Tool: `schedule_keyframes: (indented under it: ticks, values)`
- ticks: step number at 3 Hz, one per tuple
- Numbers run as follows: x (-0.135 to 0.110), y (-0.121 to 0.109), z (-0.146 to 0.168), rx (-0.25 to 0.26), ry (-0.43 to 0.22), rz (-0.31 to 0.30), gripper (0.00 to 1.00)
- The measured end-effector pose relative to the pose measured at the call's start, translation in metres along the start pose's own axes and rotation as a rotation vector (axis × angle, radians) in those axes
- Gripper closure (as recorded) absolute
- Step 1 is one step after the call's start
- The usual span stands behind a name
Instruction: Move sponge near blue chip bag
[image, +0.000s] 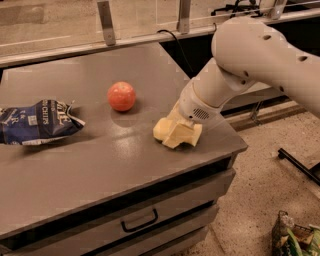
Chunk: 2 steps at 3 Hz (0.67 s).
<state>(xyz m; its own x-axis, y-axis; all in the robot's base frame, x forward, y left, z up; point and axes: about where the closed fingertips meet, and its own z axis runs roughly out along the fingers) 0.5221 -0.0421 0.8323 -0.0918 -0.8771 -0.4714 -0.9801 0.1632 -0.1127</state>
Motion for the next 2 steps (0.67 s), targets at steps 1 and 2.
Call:
schedule_keyframes:
  ticks: [1,2]
  values:
    - [-0.006,-0.001,-0.016,-0.030,-0.063,-0.009,1.00]
    - [-0.034,-0.007,-0.042,-0.027,-0.148,-0.058,1.00]
